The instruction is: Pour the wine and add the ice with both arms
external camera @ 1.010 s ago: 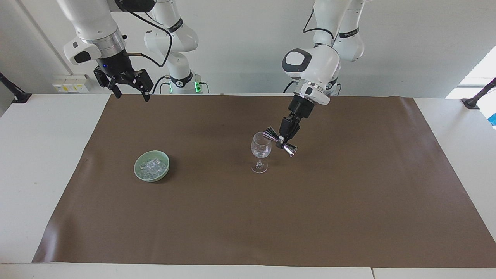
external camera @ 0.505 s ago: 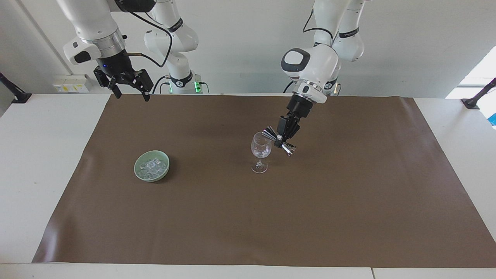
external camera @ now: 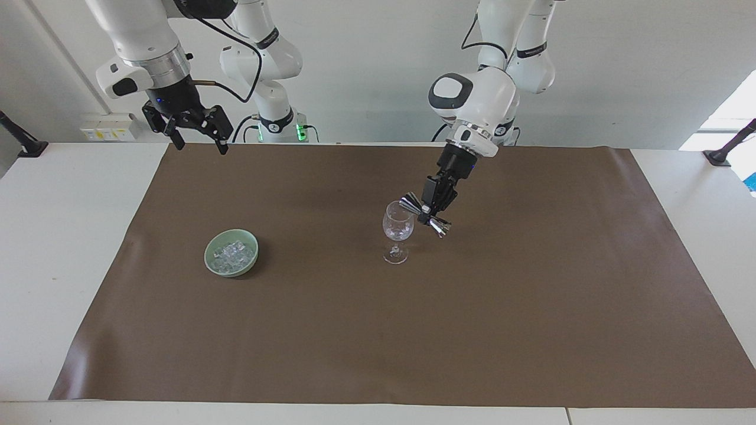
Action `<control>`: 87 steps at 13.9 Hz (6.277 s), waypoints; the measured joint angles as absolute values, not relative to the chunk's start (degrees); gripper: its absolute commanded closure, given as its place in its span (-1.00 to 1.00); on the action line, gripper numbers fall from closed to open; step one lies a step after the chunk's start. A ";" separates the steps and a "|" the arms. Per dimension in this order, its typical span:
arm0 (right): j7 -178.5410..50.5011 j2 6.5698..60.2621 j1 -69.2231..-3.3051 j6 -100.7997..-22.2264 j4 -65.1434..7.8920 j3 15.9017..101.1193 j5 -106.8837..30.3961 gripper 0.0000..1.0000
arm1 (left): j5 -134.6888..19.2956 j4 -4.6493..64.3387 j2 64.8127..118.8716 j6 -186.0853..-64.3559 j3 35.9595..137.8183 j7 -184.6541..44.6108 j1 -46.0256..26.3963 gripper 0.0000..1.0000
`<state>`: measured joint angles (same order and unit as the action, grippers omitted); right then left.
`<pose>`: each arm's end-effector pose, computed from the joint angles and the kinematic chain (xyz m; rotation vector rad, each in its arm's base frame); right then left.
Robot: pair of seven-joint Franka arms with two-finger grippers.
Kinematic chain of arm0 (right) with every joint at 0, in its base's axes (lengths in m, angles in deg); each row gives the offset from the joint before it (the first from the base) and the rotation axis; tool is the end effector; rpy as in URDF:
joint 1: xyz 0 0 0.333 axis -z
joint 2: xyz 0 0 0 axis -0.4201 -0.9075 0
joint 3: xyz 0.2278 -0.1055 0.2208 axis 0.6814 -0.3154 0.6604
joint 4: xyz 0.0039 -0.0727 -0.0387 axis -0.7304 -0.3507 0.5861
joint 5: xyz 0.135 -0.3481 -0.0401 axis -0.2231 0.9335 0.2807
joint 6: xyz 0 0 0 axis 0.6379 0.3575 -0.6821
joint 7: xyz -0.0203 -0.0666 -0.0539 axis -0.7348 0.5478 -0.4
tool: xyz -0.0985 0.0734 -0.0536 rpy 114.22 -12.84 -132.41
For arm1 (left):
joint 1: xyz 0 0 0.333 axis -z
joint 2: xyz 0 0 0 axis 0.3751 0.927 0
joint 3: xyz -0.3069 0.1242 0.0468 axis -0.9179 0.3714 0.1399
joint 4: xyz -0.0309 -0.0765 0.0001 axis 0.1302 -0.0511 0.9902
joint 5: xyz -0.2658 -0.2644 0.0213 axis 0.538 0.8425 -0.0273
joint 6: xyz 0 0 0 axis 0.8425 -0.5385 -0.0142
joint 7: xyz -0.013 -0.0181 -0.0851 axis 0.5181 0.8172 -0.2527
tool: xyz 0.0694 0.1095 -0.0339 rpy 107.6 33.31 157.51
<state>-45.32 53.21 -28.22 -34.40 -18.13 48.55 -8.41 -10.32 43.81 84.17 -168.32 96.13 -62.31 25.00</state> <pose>0.5116 0.0062 0.6338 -3.1097 0.2715 -0.0430 0.4842 -0.3039 0.4655 2.1107 0.7700 0.6022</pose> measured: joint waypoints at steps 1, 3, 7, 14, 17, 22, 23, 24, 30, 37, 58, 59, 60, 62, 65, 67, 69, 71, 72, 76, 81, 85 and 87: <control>-45.32 53.21 -28.22 -34.40 -18.13 48.56 -8.41 -1.00 | -10.33 43.69 84.17 -168.32 96.12 -62.30 25.02 1.00; -45.32 53.21 -28.22 -34.36 -18.13 48.50 -8.41 -1.00 | -10.33 43.27 84.16 -168.32 96.01 -62.30 25.11 1.00; -46.40 53.49 -28.22 -35.34 -19.13 48.47 -8.41 -1.00 | -10.15 43.21 84.28 -167.71 96.06 -63.68 25.12 1.00; -50.17 56.78 -28.22 -44.74 -28.37 48.43 -8.41 -1.00 | -10.11 43.10 84.26 -158.95 97.12 -80.07 21.43 1.00; -50.79 56.83 -28.22 -52.53 -33.54 48.40 -8.41 -1.00 | -10.11 42.82 84.22 -151.44 97.35 -84.26 16.68 1.00; -53.48 56.05 -28.22 -59.70 -39.05 48.37 -8.41 -1.00 | -10.11 42.78 84.21 -135.35 97.72 -85.89 6.43 1.00; -53.91 55.54 -28.22 -61.24 -39.93 48.37 -8.41 -1.00 | -10.11 42.79 84.21 -132.70 97.76 -85.91 4.59 1.00; -54.23 55.02 -28.22 -62.98 -40.93 48.35 -8.41 -1.00 | -10.11 42.85 84.21 -130.47 97.78 -85.92 2.91 1.00; -60.91 51.57 -28.14 -70.32 -45.51 47.48 -8.41 -1.00 | -10.16 43.39 84.21 -119.56 97.87 -87.27 -5.07 1.00; -66.83 44.87 -28.08 -81.45 -49.80 45.71 -8.37 -1.00 | -11.63 44.13 84.89 -104.52 97.97 -88.24 -18.11 1.00; -68.80 40.16 -28.17 -84.22 -49.93 45.61 -3.67 0.22 | 0.47 46.12 96.86 -94.60 97.80 -88.73 -31.02 1.00; -68.80 40.16 -28.20 -84.21 -49.93 45.62 -3.67 0.33 | 1.99 46.32 97.27 -94.59 97.79 -88.74 -31.12 1.00; -68.79 40.15 -28.23 -84.16 -49.93 45.66 -3.67 0.41 | 3.44 46.41 97.87 -94.50 97.74 -88.74 -31.28 1.00; -68.52 40.15 -28.24 -84.07 -49.93 45.68 -3.67 0.48 | 4.94 46.44 99.36 -93.88 97.72 -88.74 -31.95 1.00; -68.13 40.15 -28.24 -83.84 -49.85 45.74 -3.67 0.68 | 6.91 46.49 101.55 -90.92 97.71 -88.84 -34.65 1.00; -68.10 40.15 -28.24 -83.78 -49.82 45.75 -3.67 0.77 | 7.45 46.52 103.46 -88.11 97.71 -88.84 -36.89 1.00; -68.10 40.15 -28.24 -83.03 -49.54 45.76 -3.67 1.00 | 8.70 46.51 104.38 -87.08 97.65 -88.81 -37.61 1.00; -67.96 40.20 -28.25 -80.07 -48.14 45.85 -3.67 1.00 | 10.04 46.50 104.43 -87.06 97.19 -88.81 -37.50 1.00; -67.57 40.36 -28.26 -78.15 -47.08 45.95 -3.68 1.00 | 10.65 46.50 104.43 -87.06 96.94 -88.81 -37.47 1.00; -63.29 41.72 -28.28 -74.46 -45.02 46.34 -3.75 1.00 | 11.22 46.75 104.51 -87.06 96.44 -88.83 -37.24 1.00; -60.28 42.63 -28.31 -68.66 -41.37 47.22 -3.75 1.00 | 11.31 47.63 104.59 -87.06 96.11 -88.83 -36.75 0.86; -56.98 44.50 -28.34 -65.38 -39.49 48.10 -3.85 1.00 | 11.34 47.70 104.59 -87.07 96.13 -88.83 -36.60 0.61; -54.32 45.75 -28.36 -64.87 -39.38 49.17 -4.30 1.00 | 11.34 47.74 104.59 -87.07 96.12 -88.83 -36.30 0.52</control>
<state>-54.32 45.75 -28.36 -64.87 -39.38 49.17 -4.30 11.34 47.74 104.59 -87.07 96.12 -88.83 -36.30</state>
